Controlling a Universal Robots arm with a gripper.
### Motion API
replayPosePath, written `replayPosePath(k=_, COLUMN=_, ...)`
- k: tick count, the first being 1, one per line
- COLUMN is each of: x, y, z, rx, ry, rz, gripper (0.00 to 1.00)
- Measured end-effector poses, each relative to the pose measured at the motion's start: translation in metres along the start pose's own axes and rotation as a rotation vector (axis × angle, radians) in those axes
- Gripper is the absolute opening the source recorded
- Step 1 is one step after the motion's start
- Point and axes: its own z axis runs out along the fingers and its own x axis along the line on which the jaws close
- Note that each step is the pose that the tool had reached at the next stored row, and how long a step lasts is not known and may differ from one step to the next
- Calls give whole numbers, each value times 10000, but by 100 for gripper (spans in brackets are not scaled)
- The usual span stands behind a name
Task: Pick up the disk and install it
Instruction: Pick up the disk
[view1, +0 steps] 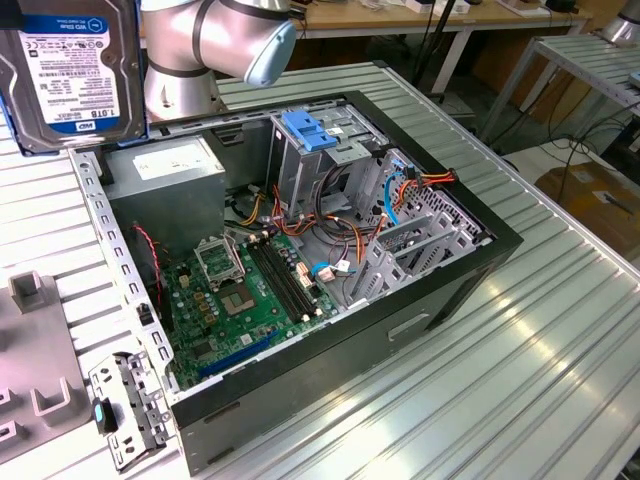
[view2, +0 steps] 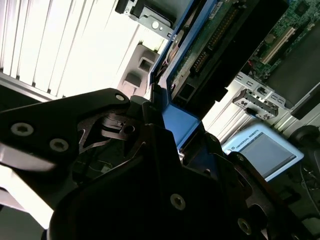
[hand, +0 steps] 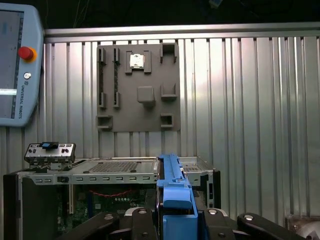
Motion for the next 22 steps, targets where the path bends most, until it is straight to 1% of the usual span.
replayPosePath(k=4, x=-2, y=-74, z=2, rx=0, ry=1, rz=0, gripper=37)
replayPosePath(k=6, x=-4, y=-142, z=4, rx=0, ry=0, rz=0, gripper=37)
replayPosePath(k=10, x=-6, y=-218, z=7, rx=1, ry=0, rz=0, gripper=37)
replayPosePath(k=11, x=-7, y=-256, z=7, rx=0, ry=1, rz=0, gripper=37)
replayPosePath(k=12, x=-8, y=-279, z=8, rx=0, ry=0, rz=0, gripper=37)
replayPosePath(k=17, x=-10, y=-365, z=11, rx=0, ry=0, rz=0, gripper=37)
replayPosePath(k=18, x=-11, y=-390, z=11, rx=0, ry=0, rz=0, gripper=37)
replayPosePath(k=22, x=-11, y=-401, z=11, rx=0, ry=0, rz=0, gripper=37)
